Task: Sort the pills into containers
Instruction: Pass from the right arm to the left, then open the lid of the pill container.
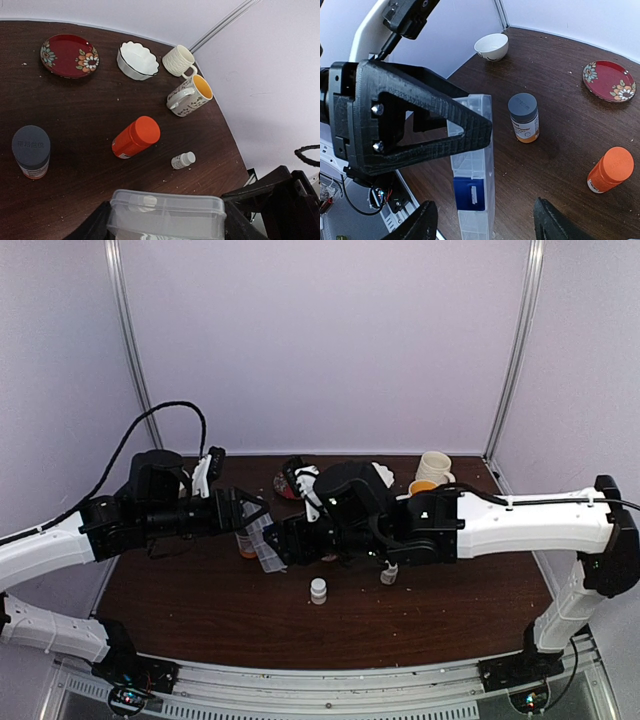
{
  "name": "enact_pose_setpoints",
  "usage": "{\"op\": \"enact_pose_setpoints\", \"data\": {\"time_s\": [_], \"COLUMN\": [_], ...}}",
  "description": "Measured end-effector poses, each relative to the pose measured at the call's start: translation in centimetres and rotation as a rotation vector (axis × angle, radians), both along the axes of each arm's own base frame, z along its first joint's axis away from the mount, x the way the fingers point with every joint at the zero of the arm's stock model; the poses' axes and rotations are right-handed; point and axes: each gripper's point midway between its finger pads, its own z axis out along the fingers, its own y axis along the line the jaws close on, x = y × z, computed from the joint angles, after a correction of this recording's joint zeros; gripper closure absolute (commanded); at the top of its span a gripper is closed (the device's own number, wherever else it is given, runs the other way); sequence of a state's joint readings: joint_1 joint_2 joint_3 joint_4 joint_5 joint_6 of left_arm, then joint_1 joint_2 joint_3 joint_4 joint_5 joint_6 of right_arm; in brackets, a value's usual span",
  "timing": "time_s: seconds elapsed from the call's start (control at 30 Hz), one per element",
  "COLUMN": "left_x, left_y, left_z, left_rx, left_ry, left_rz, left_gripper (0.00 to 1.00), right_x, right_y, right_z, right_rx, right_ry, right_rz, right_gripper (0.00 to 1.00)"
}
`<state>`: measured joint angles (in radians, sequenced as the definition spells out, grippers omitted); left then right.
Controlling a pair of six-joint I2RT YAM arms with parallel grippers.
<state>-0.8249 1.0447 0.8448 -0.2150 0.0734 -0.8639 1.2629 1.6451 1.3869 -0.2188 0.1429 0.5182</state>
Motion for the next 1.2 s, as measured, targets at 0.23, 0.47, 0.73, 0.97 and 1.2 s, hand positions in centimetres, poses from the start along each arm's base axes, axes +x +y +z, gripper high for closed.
{"op": "enact_pose_setpoints", "data": {"time_s": [0.23,0.47,0.73,0.97,1.2], "left_x": [0.0,0.0,0.1,0.0,-0.3], "left_y": [0.0,0.0,0.0,0.0,-0.1], "left_z": [0.0,0.0,0.0,0.0,0.1], "left_rx": [-0.005,-0.005,-0.009,-0.007,-0.005], "left_ry": [0.007,0.009,0.01,0.009,-0.011], "left_rz": [0.007,0.007,0.01,0.008,-0.021], "left_gripper": [0.59,0.59,0.59,0.59,0.6], "right_x": [0.5,0.4,0.5,0.4,-0.4], "right_y": [0.8,1.6,1.7,1.8,1.9], "right_z": [-0.7,-1.7,-1.3,-1.2,-1.1], "right_rx": [-0.059,-0.102,-0.107,-0.1,-0.056], "right_ry": [-0.006,-0.012,-0.018,-0.014,0.002], "right_rz": [-0.019,-0.012,-0.022,-0.017,0.021], "right_gripper": [0.38,0.53,0.72,0.74,0.75]}}
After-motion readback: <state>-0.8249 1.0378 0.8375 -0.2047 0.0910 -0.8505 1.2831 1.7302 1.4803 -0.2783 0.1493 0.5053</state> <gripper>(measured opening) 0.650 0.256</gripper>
